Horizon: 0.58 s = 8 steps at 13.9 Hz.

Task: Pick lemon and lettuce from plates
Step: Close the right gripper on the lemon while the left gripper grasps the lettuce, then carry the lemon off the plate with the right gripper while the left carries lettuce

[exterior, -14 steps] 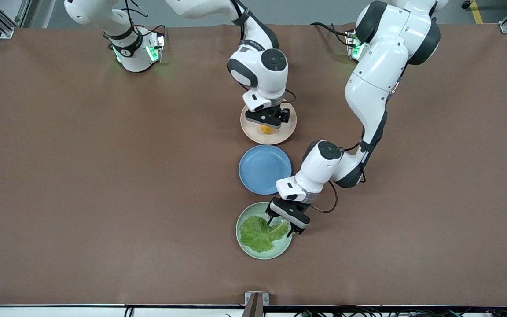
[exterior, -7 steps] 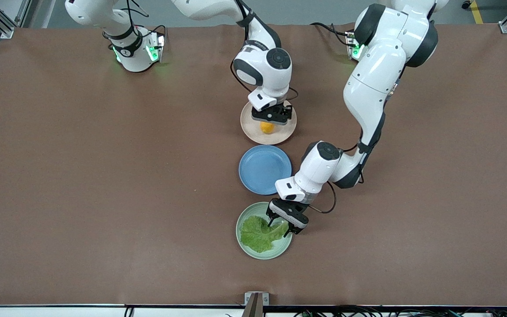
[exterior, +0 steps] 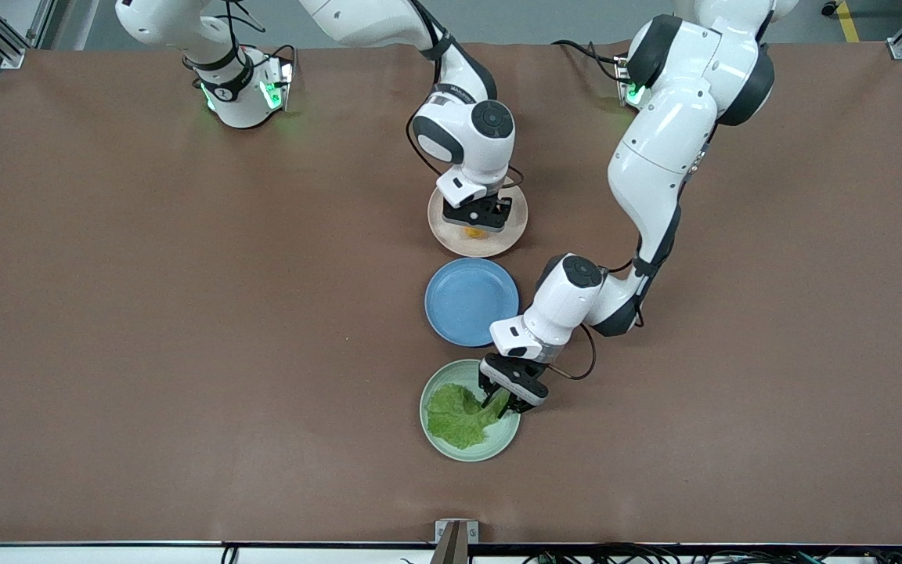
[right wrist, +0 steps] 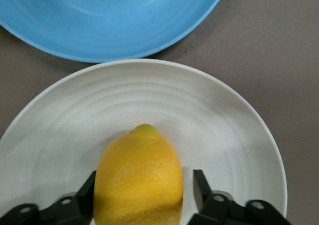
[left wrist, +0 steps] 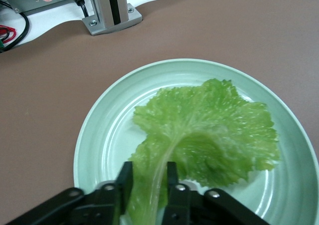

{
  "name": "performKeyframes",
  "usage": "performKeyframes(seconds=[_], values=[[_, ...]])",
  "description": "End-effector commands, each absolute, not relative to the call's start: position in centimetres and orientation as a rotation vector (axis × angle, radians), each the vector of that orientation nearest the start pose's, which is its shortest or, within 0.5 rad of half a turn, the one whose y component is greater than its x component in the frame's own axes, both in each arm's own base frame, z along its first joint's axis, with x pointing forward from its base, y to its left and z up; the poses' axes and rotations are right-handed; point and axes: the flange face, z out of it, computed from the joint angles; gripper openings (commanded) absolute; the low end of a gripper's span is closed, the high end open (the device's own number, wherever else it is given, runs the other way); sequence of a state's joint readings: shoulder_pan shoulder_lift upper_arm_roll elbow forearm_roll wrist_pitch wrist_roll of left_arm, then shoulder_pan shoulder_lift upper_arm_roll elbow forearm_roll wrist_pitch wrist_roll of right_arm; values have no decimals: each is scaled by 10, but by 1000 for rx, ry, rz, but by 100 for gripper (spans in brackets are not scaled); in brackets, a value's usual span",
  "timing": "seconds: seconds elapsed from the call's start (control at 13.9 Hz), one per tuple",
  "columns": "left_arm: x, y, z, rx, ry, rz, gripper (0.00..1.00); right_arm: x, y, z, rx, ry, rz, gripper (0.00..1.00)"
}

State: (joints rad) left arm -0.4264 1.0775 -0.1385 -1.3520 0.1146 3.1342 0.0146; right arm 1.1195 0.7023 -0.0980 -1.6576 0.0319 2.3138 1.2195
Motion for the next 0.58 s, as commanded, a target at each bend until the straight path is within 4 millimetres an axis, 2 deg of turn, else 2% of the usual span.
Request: performKeyframes(seconds=[0.0,0.07,0.14,0.22,0.29,0.43,0.5], values=[[665,-394,160,-3036,914,-1165,2,352,586,207,-3170,292,-30,25],[667,-395,170,-3031,914,-1180,1,354,585,213,-3172,292,-33,17],[670,-395,182,-3025,909,-1203,1,363,576,223,-3202,310,-18,15],[671,-398,191,-3030,903,-1210,1,373,568,255,-3211,323,-12,13],[675,-397,211,-3018,901,-1240,1,383,555,291,-3229,323,3,12],[682,-390,249,-3039,897,-1077,1,411,503,368,-3285,326,87,11],[684,-387,279,-3046,896,-978,1,428,465,407,-3299,296,155,11]])
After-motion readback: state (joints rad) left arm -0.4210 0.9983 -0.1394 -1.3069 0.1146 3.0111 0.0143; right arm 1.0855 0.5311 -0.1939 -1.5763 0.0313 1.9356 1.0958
